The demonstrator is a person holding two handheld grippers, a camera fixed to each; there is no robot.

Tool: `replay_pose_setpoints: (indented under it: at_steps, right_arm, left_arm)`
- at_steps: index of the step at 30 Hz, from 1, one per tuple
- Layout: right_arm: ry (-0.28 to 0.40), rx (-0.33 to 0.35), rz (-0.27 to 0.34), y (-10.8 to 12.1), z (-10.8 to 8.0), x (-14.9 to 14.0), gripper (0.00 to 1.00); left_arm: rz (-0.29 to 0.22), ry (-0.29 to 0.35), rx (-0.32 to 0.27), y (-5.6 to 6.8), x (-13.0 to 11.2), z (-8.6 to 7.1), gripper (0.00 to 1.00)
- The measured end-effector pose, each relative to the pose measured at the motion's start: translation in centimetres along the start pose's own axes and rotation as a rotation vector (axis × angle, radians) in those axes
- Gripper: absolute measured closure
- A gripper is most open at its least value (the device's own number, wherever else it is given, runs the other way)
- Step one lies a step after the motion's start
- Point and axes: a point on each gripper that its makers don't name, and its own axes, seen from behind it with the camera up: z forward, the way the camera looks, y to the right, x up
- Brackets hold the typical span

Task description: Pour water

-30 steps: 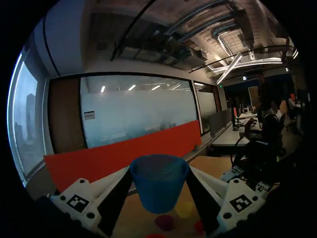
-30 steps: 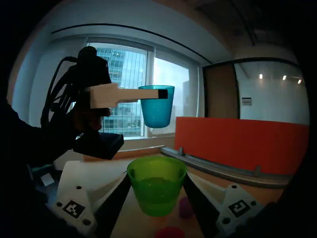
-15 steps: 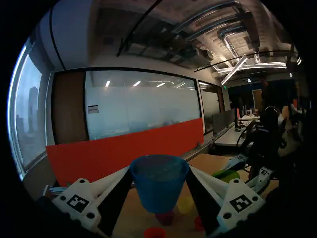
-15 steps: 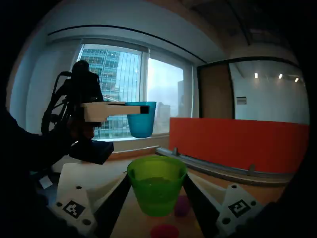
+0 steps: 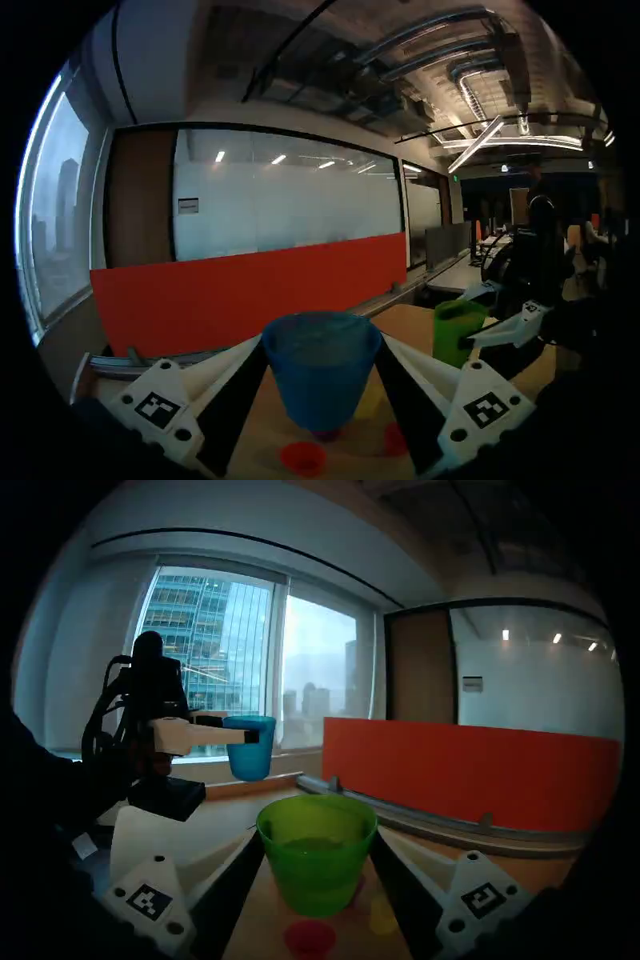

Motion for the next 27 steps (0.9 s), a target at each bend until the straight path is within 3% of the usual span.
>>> replay_pose_setpoints:
  at_steps: [15, 27]
  right_arm:
    - [-0.007, -0.068, 0.013, 3.2, -2.8, 1.1, 0.11]
    - [-0.006, -0.078, 0.022, 4.3, -3.2, 1.4, 0.11]
  left_arm:
    - [-0.030, -0.031, -0.026, 1.3, -3.2, -0.7, 0.13]
    - [-0.036, -0.050, -0.055, 2.2, -4.8, -0.6, 0.13]
